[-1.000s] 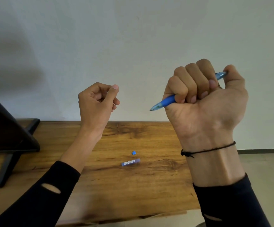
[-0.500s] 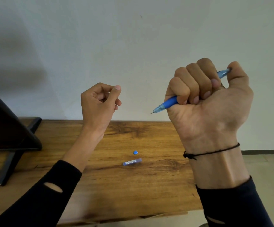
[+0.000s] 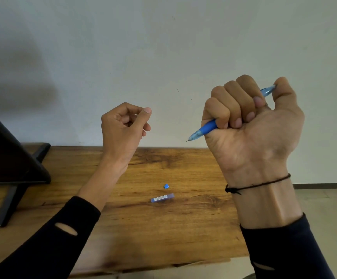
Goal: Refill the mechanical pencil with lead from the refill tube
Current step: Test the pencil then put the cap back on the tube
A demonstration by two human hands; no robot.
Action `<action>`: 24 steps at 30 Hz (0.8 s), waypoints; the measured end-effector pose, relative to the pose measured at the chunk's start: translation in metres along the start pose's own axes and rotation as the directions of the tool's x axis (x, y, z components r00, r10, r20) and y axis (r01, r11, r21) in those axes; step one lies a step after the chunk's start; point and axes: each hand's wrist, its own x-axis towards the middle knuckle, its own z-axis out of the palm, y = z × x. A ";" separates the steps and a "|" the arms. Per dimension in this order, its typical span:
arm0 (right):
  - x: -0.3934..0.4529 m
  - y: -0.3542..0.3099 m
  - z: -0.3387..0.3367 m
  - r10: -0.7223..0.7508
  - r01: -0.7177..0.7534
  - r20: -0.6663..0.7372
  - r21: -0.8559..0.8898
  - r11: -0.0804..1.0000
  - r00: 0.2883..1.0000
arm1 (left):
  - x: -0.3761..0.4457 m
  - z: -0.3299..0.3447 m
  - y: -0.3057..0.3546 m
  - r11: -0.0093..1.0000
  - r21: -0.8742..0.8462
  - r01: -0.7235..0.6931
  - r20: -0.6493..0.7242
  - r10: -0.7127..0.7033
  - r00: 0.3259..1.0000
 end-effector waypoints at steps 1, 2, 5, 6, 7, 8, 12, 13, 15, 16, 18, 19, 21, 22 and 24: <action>0.001 0.000 -0.001 0.004 -0.004 -0.006 -0.006 1.000 1.000 | 0.000 0.000 0.000 1.000 -0.004 0.005 0.002 -0.005 1.000; 0.002 -0.001 -0.002 0.007 -0.007 -0.015 -0.015 1.000 1.000 | 0.000 0.000 -0.001 1.000 -0.009 0.010 0.006 -0.010 1.000; 0.011 0.000 -0.009 0.008 -0.014 -0.085 -0.072 0.997 0.996 | -0.001 0.000 -0.001 1.000 -0.023 0.019 0.039 -0.019 0.999; 0.015 0.001 -0.013 -0.005 -0.009 -0.116 -0.119 0.993 0.993 | -0.001 -0.001 -0.001 0.999 -0.026 0.027 0.069 -0.025 0.997; 0.019 0.003 -0.017 -0.024 -0.002 -0.138 -0.183 0.983 0.990 | -0.001 -0.001 0.000 0.999 -0.029 0.040 0.119 -0.036 0.992; 0.023 0.006 -0.021 -0.045 0.005 -0.153 -0.251 0.968 0.987 | -0.002 -0.001 0.000 0.998 -0.033 0.059 0.194 -0.051 0.980; 0.031 0.017 -0.046 -0.163 0.037 -0.221 -0.485 0.874 0.962 | -0.014 0.005 -0.001 0.989 -0.016 0.147 0.618 -0.106 0.779; 0.033 0.019 -0.053 -0.193 0.035 -0.246 -0.529 0.848 0.950 | -0.018 0.008 -0.002 0.987 -0.001 0.163 0.680 -0.119 0.724; 0.035 0.024 -0.065 -0.237 0.022 -0.294 -0.584 0.812 0.926 | -0.025 0.014 -0.006 0.983 0.025 0.180 0.727 -0.142 0.672; 0.036 0.025 -0.071 -0.250 0.018 -0.308 -0.597 0.802 0.918 | -0.026 0.017 -0.009 0.982 0.039 0.186 0.733 -0.154 0.663; 0.037 0.027 -0.081 -0.255 0.002 -0.307 -0.635 0.773 0.917 | -0.027 0.019 -0.014 0.974 0.065 0.217 0.726 -0.196 0.659; 0.037 0.026 -0.086 -0.259 -0.022 -0.297 -0.694 0.720 0.919 | -0.027 0.020 -0.016 0.968 0.075 0.238 0.709 -0.220 0.670; 0.037 0.026 -0.096 -0.291 -0.088 -0.256 -0.869 0.487 0.922 | -0.026 0.021 -0.021 0.959 0.090 0.269 0.655 -0.260 0.709; 0.036 0.026 -0.100 -0.311 -0.113 -0.227 -0.932 0.344 0.923 | -0.026 0.022 -0.023 0.957 0.107 0.271 0.634 -0.276 0.722; 0.036 0.027 -0.107 -0.343 -0.140 -0.170 -0.984 0.111 0.924 | -0.027 0.023 -0.028 0.952 0.173 0.251 0.630 -0.303 0.715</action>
